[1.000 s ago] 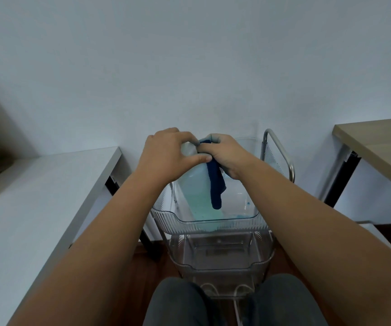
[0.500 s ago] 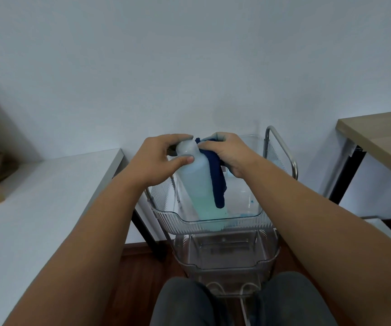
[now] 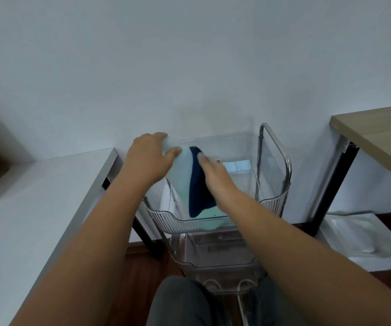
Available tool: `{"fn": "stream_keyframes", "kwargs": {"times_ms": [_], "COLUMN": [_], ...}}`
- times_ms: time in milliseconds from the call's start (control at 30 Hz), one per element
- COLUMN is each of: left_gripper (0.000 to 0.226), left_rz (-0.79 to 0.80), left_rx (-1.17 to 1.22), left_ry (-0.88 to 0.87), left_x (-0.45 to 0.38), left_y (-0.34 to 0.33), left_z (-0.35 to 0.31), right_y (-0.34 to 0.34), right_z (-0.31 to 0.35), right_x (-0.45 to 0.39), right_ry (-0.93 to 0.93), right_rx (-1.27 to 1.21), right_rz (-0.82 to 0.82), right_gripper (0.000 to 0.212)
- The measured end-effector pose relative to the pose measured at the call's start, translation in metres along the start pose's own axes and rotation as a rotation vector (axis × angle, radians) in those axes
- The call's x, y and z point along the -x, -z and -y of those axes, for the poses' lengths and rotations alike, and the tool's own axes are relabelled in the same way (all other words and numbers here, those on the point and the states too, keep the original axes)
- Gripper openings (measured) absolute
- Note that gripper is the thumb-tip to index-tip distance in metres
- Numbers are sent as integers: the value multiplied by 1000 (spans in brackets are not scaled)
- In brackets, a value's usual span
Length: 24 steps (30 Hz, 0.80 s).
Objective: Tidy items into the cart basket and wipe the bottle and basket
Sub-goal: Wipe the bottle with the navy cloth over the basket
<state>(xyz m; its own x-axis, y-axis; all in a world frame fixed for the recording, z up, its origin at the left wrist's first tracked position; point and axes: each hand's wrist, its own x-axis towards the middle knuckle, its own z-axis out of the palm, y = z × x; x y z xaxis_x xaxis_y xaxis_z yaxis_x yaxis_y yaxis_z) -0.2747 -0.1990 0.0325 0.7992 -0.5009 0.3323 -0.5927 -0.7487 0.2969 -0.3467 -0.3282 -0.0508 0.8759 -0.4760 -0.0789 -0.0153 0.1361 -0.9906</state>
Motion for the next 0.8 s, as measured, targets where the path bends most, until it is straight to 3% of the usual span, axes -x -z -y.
{"fn": "stream_keyframes", "kwargs": {"times_ms": [133, 300, 433, 600, 700, 800], "left_gripper": [56, 47, 46, 51, 57, 59], "left_rz": [62, 90, 146, 158, 234, 266], "left_rx": [40, 187, 330, 356, 362, 335], "left_ry": [29, -59, -161, -204, -239, -296], "left_x": [-2, 4, 8, 8, 4, -2], "left_y": [10, 15, 13, 11, 13, 14], "left_z": [15, 18, 23, 35, 33, 24], "right_y": [-7, -31, -22, 2, 11, 7], "right_z": [-31, -1, 19, -16, -36, -28], "right_x": [18, 6, -23, -16, -2, 6], "right_ry": [37, 247, 64, -284, -96, 199], "right_rx": [25, -9, 45, 130, 257, 185], "right_rz": [54, -72, -76, 25, -88, -160], "right_gripper": [41, 34, 35, 35, 28, 21]}}
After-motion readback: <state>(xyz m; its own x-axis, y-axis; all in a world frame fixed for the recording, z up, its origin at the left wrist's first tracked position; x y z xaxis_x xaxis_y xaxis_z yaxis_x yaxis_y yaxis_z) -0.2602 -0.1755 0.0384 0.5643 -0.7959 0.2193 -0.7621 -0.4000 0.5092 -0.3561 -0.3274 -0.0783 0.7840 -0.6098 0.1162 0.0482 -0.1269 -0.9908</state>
